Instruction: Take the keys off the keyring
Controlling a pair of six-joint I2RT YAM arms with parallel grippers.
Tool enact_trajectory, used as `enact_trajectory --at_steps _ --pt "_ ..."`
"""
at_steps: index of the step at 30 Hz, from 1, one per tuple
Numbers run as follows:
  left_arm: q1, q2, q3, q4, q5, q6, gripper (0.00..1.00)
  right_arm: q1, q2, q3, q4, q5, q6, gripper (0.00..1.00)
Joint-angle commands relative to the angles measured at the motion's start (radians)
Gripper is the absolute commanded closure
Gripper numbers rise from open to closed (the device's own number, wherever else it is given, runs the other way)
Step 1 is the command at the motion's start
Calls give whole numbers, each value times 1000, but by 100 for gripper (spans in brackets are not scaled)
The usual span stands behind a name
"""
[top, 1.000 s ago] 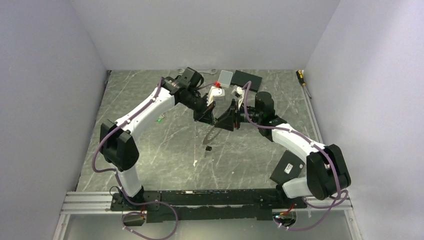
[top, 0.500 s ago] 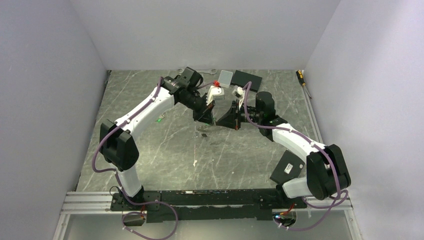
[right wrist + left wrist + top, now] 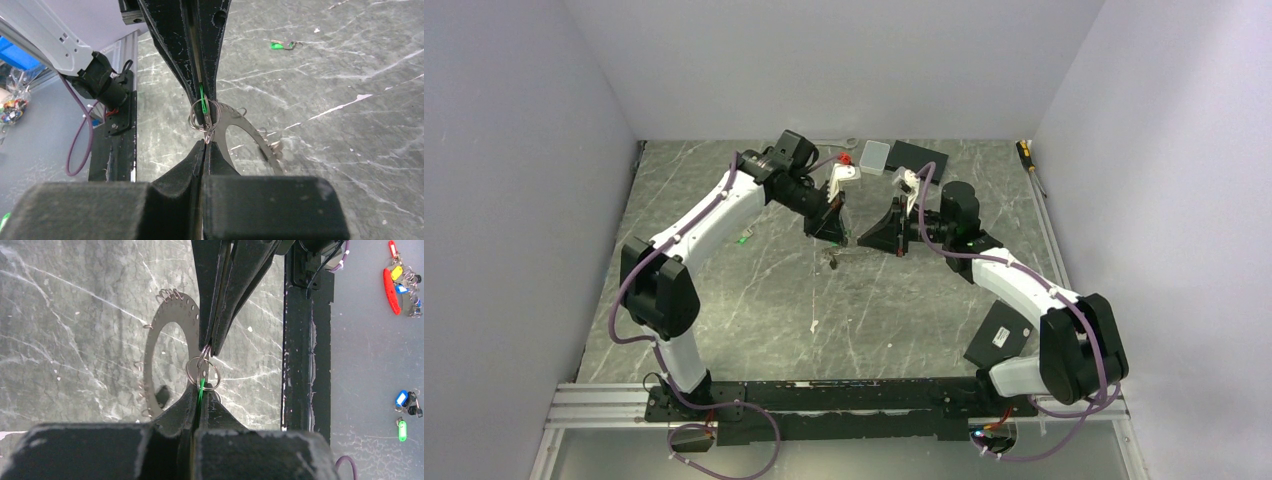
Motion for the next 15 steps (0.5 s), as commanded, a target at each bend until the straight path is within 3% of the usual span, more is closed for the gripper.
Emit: enact_trajectory --at_steps 1,15 --pt "29 10 -17 54 0 -3 100 -8 -36 -1 106 -93 51 100" --pt "15 37 -104 95 16 -28 100 -25 -21 -59 398 -106 236 100"
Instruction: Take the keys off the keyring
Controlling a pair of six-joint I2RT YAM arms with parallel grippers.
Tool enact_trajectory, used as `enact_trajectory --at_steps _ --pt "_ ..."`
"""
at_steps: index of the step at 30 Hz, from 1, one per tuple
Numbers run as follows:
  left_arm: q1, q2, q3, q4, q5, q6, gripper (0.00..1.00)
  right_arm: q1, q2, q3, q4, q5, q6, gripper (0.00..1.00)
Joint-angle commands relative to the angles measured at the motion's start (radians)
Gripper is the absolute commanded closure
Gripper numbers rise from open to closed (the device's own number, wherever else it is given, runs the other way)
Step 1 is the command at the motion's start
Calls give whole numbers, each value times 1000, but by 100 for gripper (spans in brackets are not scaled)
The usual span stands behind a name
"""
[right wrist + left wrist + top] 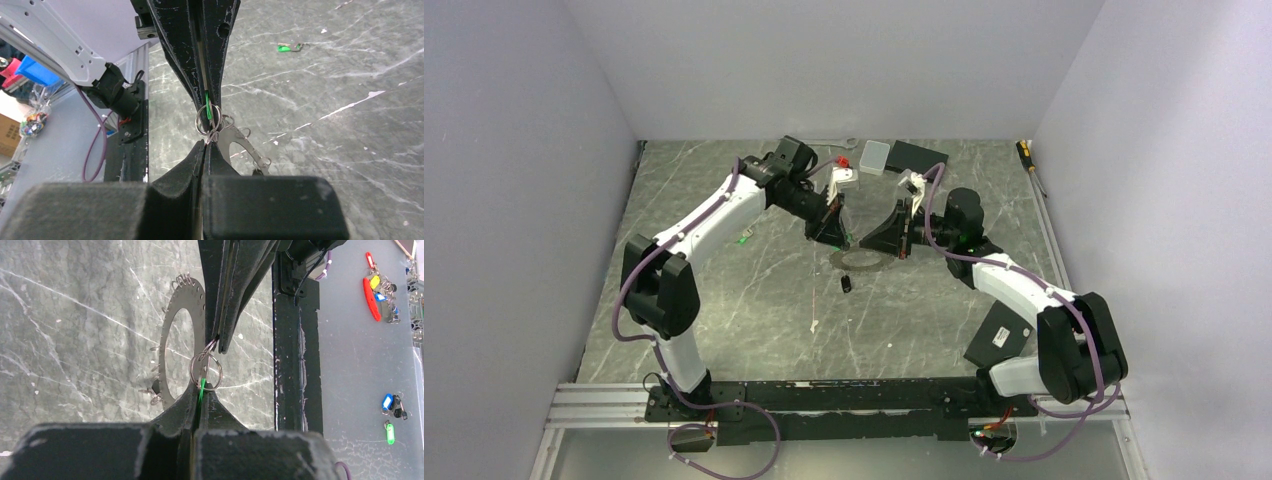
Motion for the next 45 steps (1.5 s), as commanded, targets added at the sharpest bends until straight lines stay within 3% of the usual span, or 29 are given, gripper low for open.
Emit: enact_trajectory --at_steps 1,18,31,38,45 --pt "-4 34 -33 17 -63 1 100 -4 -23 10 229 -74 80 100" --pt "-78 91 -9 -35 -139 13 100 -7 -20 -27 309 -89 117 100" --pt "50 3 -83 47 -7 -53 100 -35 -28 -26 256 -81 91 100" --pt "176 -39 -146 183 52 -164 100 -101 -81 6 -63 -95 -56 100" --pt "225 -34 -178 248 102 -212 100 -113 -197 161 -762 -129 -498 100"
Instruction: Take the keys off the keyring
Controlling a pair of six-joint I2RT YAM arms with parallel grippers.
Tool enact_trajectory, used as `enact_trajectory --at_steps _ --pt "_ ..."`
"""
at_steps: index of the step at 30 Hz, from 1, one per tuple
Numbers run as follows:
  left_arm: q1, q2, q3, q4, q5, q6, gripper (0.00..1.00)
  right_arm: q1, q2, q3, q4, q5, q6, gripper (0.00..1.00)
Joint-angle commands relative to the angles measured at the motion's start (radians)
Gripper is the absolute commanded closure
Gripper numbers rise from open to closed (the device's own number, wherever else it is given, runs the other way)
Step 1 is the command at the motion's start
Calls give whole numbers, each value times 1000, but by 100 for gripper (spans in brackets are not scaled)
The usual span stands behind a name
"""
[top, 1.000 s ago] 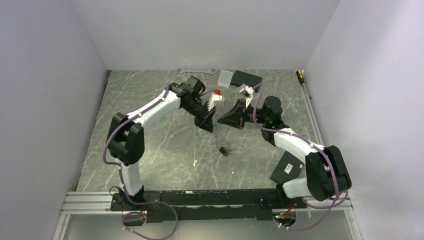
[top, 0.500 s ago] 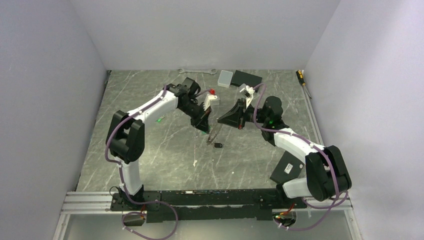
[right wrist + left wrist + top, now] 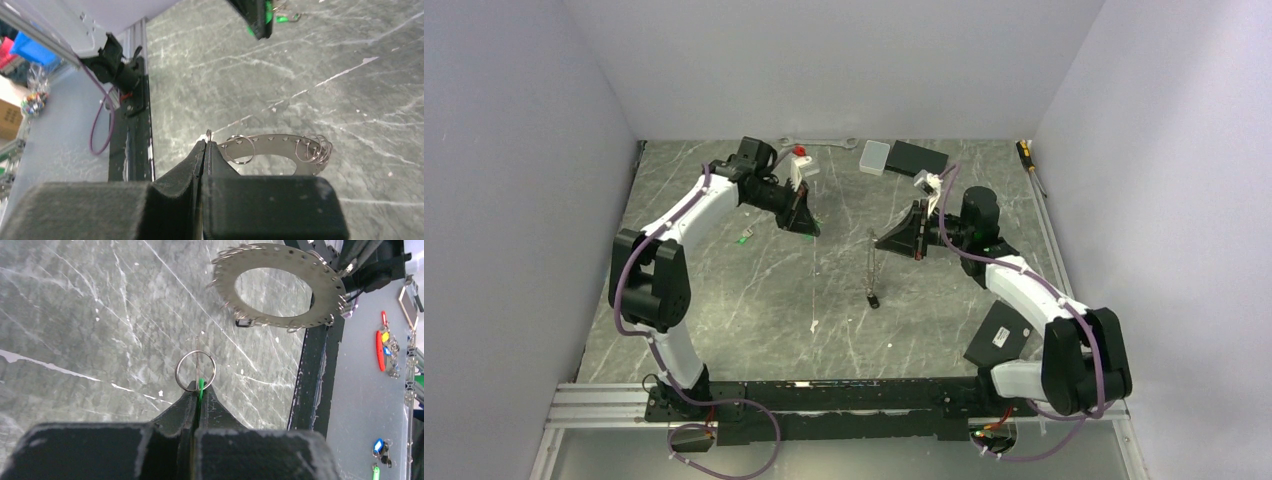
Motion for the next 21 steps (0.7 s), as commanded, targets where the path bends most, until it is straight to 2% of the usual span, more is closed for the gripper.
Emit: enact_trajectory --at_steps 1,5,11,13,16,21 --pt "4 -38 -43 97 83 -63 100 -12 -127 128 -480 -39 -337 100" --pt "7 -51 -62 126 93 -79 100 -31 -200 162 -693 10 -439 100" --pt "15 -88 -75 127 82 -72 100 -53 -272 151 -803 95 -486 100" --pt "17 -96 -77 119 73 -62 100 -56 -273 131 -781 104 -467 100" --pt "22 -105 -83 119 63 -57 100 -56 -248 86 -656 152 -361 100" --pt "31 -94 -78 105 51 -58 100 -56 -100 59 -473 251 -242 100"
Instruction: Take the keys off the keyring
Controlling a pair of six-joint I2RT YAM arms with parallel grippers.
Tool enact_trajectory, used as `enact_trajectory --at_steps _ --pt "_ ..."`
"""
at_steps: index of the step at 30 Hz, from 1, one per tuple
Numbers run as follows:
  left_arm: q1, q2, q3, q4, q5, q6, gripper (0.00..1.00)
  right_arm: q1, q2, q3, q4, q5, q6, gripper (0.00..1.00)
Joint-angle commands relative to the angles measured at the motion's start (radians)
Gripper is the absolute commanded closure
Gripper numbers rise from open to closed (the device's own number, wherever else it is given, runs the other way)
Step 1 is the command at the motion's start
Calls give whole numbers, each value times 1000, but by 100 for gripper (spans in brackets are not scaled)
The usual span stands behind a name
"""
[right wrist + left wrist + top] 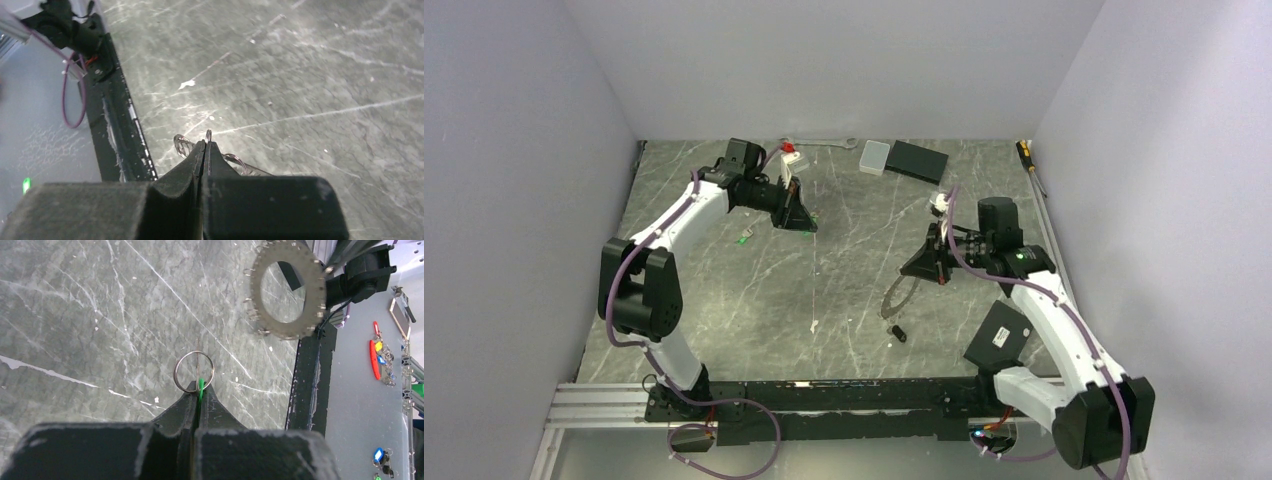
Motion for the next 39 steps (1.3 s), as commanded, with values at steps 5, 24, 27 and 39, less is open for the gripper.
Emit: enact_trajectory --at_steps 5,24,27,39 --pt "38 -40 -32 34 -27 -29 100 -5 282 59 326 121 191 100" --pt "263 -63 -110 -87 -217 33 100 0 762 306 523 142 290 87" --pt "306 -30 -97 -97 -281 44 100 0 766 315 523 140 290 76" --pt "456 190 -6 -146 -376 133 100 -2 645 343 411 131 254 41"
